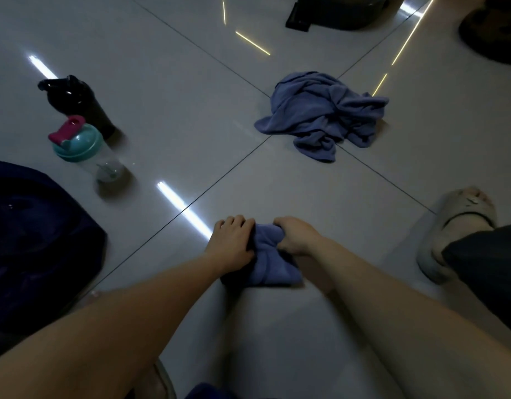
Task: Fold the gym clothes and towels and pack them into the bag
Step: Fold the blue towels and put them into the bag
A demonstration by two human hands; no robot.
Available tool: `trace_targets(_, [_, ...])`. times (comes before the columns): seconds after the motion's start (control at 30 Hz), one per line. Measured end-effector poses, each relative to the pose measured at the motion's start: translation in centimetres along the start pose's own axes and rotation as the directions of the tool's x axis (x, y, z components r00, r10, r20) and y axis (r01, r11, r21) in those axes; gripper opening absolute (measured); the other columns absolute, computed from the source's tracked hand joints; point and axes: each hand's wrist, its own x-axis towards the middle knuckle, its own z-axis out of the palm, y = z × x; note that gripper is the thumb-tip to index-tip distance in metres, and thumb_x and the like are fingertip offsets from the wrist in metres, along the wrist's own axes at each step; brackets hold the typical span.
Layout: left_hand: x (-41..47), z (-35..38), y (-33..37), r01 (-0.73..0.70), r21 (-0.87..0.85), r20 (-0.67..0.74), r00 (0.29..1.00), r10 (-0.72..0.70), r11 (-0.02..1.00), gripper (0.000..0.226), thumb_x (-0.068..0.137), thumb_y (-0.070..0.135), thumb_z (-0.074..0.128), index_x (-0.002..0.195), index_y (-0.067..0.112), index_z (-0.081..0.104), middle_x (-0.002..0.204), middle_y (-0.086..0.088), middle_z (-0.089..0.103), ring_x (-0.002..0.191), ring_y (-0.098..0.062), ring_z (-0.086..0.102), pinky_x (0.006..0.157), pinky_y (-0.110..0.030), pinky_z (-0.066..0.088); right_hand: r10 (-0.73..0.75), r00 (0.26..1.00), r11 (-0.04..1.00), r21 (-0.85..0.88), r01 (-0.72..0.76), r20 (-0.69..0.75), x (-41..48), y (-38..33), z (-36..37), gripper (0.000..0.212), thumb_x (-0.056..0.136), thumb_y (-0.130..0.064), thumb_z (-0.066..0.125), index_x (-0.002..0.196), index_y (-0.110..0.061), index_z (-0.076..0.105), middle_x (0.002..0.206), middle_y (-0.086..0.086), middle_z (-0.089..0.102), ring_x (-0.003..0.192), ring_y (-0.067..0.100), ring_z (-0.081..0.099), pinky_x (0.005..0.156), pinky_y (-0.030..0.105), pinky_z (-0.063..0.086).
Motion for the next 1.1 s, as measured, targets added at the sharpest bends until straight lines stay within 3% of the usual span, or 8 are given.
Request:
trace_targets(0.17, [0.4, -2.0, 0.1, 0.065, -0.046, 0.1, 0.993, -0.06, 0.997, 0.025, 0.081, 0.036, 0.062, 0.102, 0.022, 0.062, 0.11, -0.007, 0.063, 0.108, -0.031, 0.058, 0.087, -0.037, 0.042, -0.016, 0.999, 0.995, 0.103, 0.012, 0.039, -0.9, -0.4, -0.6, 0.032, 0.073, -0.015, 0.074, 0.096, -0.018, 0.052, 0.102, 0.007, 0.057, 0.093, 0.028, 0.059, 0.073, 0.034, 0.047])
trace_targets(0.3, [1.4, -5.3, -0.6, 0.053, -0.193, 0.099, 0.994, -0.034, 0.98, 0.027, 0.075, 0.035, 0.071, 0.098, 0.023, 0.064, 0.1, -0.004, 0.07, 0.096, -0.03, 0.065, 0.078, -0.034, 0.049, -0.027, 1.0, 0.979, 0.203, 0.027, -0.006, -1.2, -1.0, -3.6, 0.034, 0.076, -0.004, 0.07, 0.101, -0.014, 0.05, 0.102, 0.012, 0.058, 0.089, 0.027, 0.056, 0.066, 0.03, 0.042])
trace_targets(0.4, [1.9, -9.2, -1.4, 0.03, -0.281, -0.035, 0.999, -0.042, 0.959, 0.026, 0.076, 0.028, 0.071, 0.099, 0.023, 0.06, 0.09, -0.002, 0.067, 0.085, -0.028, 0.064, 0.069, -0.033, 0.048, -0.072, 0.983, 0.969, 0.223, 0.109, -0.166, -1.4, -1.7, -6.9, 0.044, 0.074, -0.001, 0.065, 0.114, -0.02, 0.059, 0.106, 0.01, 0.065, 0.092, 0.029, 0.061, 0.068, 0.032, 0.046])
trace_targets(0.57, [1.1, -11.6, -1.7, -0.093, -0.171, -0.372, 0.928, 0.024, 0.981, 0.027, 0.075, 0.027, 0.072, 0.099, 0.023, 0.061, 0.085, -0.002, 0.068, 0.075, -0.028, 0.062, 0.063, -0.032, 0.046, -0.13, 0.915, 0.98, 0.091, 0.178, -0.382, -3.0, -2.8, -9.0, 0.026, 0.076, -0.011, 0.065, 0.096, -0.028, 0.064, 0.088, 0.002, 0.068, 0.078, 0.026, 0.059, 0.064, 0.035, 0.045])
trace_targets(0.7, [-1.1, -7.8, -1.0, -0.116, -0.082, -0.332, 0.94, 0.083, 0.99, 0.021, 0.074, 0.022, 0.068, 0.093, 0.021, 0.061, 0.085, -0.004, 0.066, 0.079, -0.031, 0.062, 0.064, -0.035, 0.045, -0.136, 0.958, 0.986, 0.063, 0.156, -0.252, -4.3, -1.8, -4.8, 0.027, 0.075, -0.02, 0.071, 0.102, -0.024, 0.066, 0.096, 0.004, 0.071, 0.085, 0.029, 0.064, 0.075, 0.039, 0.053])
trace_targets(0.9, [-4.7, -0.9, -1.1, -0.236, 0.037, -0.209, 0.948, 0.239, 0.971, 0.024, 0.067, 0.022, 0.072, 0.089, 0.019, 0.061, 0.082, -0.007, 0.071, 0.068, -0.036, 0.066, 0.053, -0.03, 0.042, -0.175, 0.974, 0.976, -0.152, 0.154, -0.143, -6.1, -0.3, 1.5, 0.017, 0.086, -0.022, 0.061, 0.102, -0.022, 0.066, 0.109, 0.01, 0.07, 0.102, 0.034, 0.063, 0.081, 0.037, 0.047])
trace_targets(1.0, [-5.5, -0.3, -0.9, -0.174, -0.034, -0.209, 0.964, 0.163, 0.984, 0.022, 0.081, 0.023, 0.063, 0.102, 0.017, 0.061, 0.092, -0.01, 0.072, 0.081, -0.04, 0.066, 0.061, -0.032, 0.035, -0.19, 0.97, 0.972, -0.166, 0.165, -0.152, -6.1, 0.2, 1.8, 0.017, 0.088, -0.028, 0.058, 0.103, -0.021, 0.064, 0.108, 0.01, 0.069, 0.101, 0.035, 0.062, 0.078, 0.038, 0.046])
trace_targets(1.1, [-5.6, -0.5, -0.9, 0.005, -0.235, -0.181, 0.982, -0.049, 0.972, 0.022, 0.084, 0.029, 0.062, 0.105, 0.023, 0.06, 0.096, -0.006, 0.072, 0.089, -0.035, 0.066, 0.066, -0.032, 0.038, -0.175, 0.975, 0.979, -0.132, 0.157, -0.135, -5.7, 0.6, 1.8, 0.013, 0.094, -0.031, 0.055, 0.099, -0.019, 0.055, 0.105, 0.012, 0.067, 0.097, 0.036, 0.062, 0.07, 0.035, 0.039])
